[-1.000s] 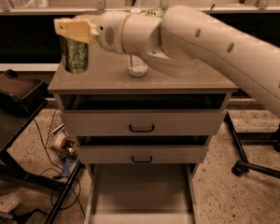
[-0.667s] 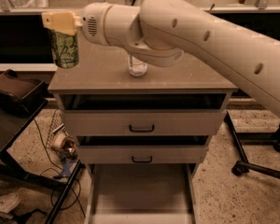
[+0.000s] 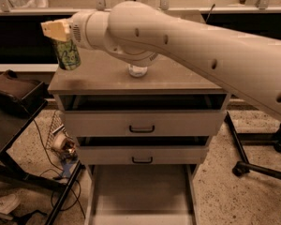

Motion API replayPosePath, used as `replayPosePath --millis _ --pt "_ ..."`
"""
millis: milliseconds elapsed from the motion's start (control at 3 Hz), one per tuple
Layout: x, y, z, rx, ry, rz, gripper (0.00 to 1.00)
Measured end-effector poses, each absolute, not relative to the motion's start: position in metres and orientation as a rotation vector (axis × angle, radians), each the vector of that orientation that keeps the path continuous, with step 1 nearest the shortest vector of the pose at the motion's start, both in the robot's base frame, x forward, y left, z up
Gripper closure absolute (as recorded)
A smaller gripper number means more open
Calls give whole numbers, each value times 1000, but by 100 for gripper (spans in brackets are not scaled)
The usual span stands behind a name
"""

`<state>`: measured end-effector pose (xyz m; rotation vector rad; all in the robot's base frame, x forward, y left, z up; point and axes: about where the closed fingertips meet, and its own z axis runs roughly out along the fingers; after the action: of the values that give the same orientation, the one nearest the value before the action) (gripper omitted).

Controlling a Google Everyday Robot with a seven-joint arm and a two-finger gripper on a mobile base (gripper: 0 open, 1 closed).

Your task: Pick green can from bottom drawer and place on counter

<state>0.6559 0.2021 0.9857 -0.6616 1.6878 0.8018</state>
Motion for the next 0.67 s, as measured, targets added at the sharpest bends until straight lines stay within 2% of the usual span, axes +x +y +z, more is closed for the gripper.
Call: replayPosePath --millis 667 --pt "708 214 942 -695 1708 745 100"
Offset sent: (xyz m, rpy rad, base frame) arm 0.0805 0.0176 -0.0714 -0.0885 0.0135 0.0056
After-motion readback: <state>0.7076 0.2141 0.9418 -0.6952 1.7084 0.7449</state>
